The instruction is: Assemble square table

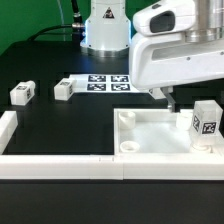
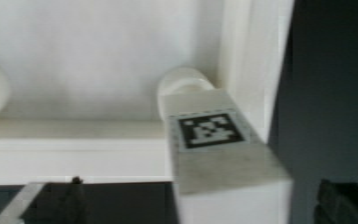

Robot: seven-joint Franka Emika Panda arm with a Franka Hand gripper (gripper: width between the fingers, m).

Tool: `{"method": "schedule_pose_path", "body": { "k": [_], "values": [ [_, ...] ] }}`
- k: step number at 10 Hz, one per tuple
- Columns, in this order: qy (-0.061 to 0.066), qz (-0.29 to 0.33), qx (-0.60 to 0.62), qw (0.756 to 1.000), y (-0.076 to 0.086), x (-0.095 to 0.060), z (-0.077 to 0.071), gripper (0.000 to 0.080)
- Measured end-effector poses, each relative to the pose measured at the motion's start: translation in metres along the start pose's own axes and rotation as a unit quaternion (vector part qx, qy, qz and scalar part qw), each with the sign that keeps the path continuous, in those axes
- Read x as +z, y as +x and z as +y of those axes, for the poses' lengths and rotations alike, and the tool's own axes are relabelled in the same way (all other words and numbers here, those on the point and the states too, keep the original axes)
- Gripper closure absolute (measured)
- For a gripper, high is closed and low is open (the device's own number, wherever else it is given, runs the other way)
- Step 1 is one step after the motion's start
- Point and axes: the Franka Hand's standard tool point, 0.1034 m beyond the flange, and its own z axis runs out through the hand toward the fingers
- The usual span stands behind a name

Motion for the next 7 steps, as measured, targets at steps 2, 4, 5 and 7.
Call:
{"method": "schedule_pose_path", "body": {
  "k": [2, 4, 5, 7],
  "values": [
    [-0.005, 0.001, 0.006, 1.0, 0.0, 0.0, -0.002, 0.0151],
    [-0.004, -0.01, 0.007, 1.0, -0.003, 0.001, -0.001, 0.0151],
    [-0.003, -0.028, 0.007, 1.0, -0.008, 0.001, -0.002, 0.0151],
    [0.001, -0.102, 0.009, 0.995, -0.014, 0.003, 0.001, 0.0151]
  ]
}}
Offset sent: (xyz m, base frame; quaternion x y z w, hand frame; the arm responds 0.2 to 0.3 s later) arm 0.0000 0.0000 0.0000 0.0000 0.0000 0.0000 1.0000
